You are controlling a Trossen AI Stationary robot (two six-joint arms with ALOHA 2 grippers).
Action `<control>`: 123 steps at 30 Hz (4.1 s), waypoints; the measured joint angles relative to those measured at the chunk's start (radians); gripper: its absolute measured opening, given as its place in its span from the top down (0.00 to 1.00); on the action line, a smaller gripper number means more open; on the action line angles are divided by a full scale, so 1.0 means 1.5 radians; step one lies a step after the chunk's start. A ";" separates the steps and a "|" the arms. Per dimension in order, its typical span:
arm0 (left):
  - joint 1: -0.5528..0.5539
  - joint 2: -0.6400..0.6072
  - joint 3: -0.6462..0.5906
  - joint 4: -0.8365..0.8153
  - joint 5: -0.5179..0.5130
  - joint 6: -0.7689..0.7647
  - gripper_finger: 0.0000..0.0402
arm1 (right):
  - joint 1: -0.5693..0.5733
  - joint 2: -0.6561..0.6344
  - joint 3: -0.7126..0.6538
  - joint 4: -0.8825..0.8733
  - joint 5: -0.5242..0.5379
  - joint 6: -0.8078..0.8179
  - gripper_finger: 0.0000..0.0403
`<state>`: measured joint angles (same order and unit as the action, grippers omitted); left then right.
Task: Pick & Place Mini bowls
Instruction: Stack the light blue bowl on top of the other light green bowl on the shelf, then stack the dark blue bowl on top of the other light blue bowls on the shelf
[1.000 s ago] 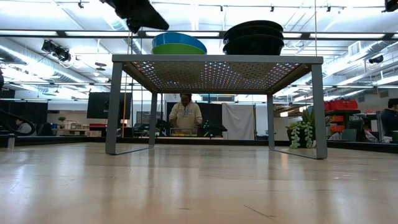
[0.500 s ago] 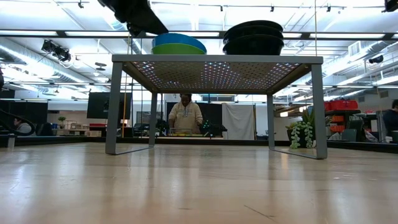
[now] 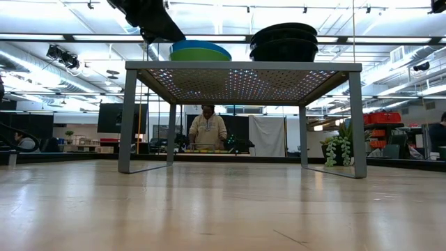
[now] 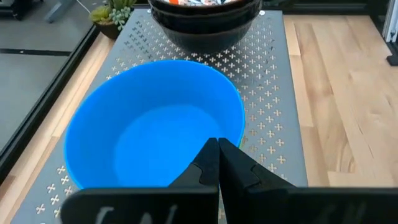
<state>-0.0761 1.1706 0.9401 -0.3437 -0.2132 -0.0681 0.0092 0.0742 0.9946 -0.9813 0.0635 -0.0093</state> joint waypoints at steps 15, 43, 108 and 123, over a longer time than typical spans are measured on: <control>0.000 -0.001 0.000 -0.009 -0.007 0.006 1.00 | 0.000 0.000 0.000 0.000 0.000 0.000 0.94; -0.071 -0.019 0.157 -0.266 0.060 0.123 1.00 | 0.000 0.000 0.000 0.000 0.000 0.000 0.94; -0.551 0.127 0.158 -0.500 0.145 -0.671 0.76 | 0.000 0.000 0.000 0.000 0.000 0.000 0.94; -0.581 0.123 0.028 -0.376 0.110 -0.875 0.65 | 0.000 0.000 0.000 0.000 0.000 0.000 0.94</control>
<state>-0.9482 1.3544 0.9828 -0.9078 -0.0486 -1.3804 0.0093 0.0746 0.9943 -0.9813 0.0634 -0.0093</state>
